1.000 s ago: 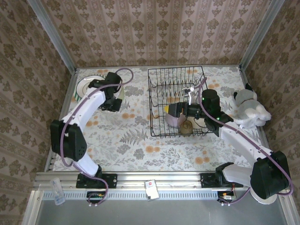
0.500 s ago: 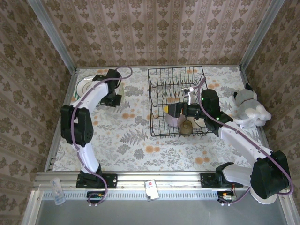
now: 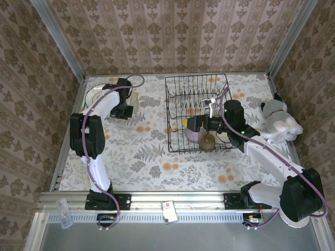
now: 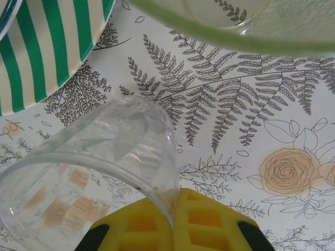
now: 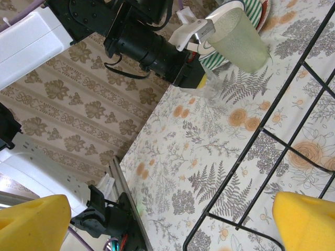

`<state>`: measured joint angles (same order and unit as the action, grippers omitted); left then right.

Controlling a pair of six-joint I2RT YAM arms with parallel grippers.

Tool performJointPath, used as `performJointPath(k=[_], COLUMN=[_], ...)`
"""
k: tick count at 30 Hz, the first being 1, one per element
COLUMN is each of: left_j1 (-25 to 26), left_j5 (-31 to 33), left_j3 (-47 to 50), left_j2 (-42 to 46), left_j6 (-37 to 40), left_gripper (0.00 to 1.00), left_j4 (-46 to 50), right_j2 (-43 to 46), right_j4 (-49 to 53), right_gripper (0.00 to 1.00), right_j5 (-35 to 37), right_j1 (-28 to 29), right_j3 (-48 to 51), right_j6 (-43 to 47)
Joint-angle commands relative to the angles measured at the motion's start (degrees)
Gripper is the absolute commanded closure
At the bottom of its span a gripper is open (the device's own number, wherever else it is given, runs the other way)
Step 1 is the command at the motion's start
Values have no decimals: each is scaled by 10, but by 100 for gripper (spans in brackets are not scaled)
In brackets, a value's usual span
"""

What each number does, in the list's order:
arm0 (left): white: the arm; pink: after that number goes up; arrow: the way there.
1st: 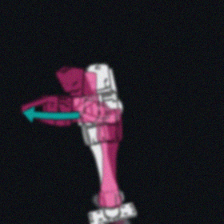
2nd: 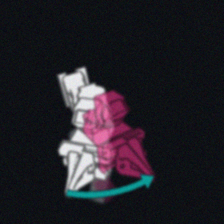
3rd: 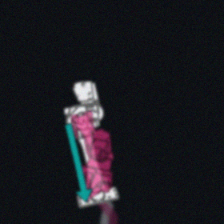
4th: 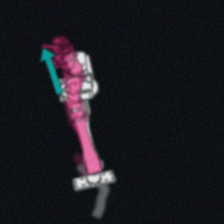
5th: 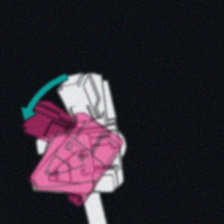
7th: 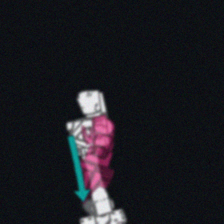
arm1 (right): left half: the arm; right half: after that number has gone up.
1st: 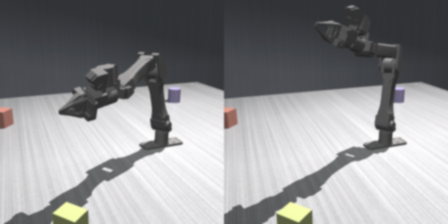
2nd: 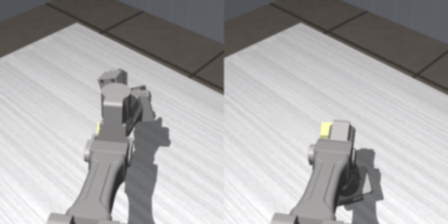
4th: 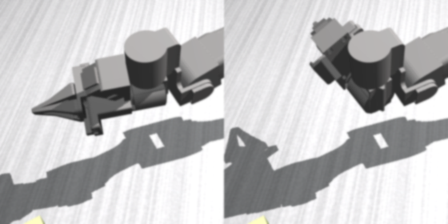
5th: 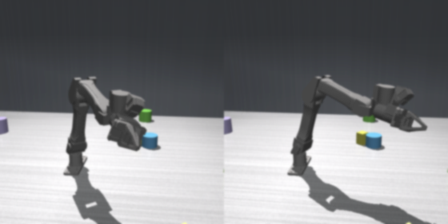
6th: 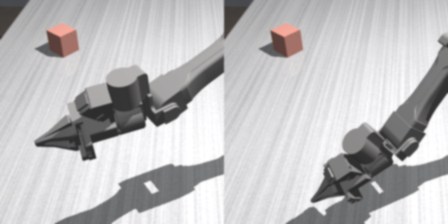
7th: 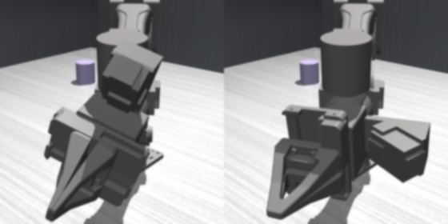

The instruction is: Unload the mixed dishes from the dish rack

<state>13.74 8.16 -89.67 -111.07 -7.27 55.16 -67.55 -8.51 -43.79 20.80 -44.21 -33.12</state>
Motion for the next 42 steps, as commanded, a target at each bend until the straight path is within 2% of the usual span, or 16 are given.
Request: performJointPath(k=[1,9,20,26,40,42], left_j1=[-6,-6,-6,-6,-3,1], left_j5=[-6,-14,-12,-15,-19,-15], left_j3=[-23,-22,-25,-16,-2,12], left_j2=[-12,-15,-13,12,102,128], left_j6=[-2,-5,-7,-14,-14,-14], left_gripper=[100,89,82,75,31,22], left_j4=[0,-4,-1,0,7,2], right_j2=[-1,2,5,8,8,4], right_j4=[7,11,13,12,15,19], right_gripper=[0,0,0,0,0,0], right_j5=[7,8,9,7,12,18], right_j1=[4,4,5,7,13,13], right_j3=[-20,-21,-21,-20,-19,-19], right_j6=[12,15,17,17,29,33])
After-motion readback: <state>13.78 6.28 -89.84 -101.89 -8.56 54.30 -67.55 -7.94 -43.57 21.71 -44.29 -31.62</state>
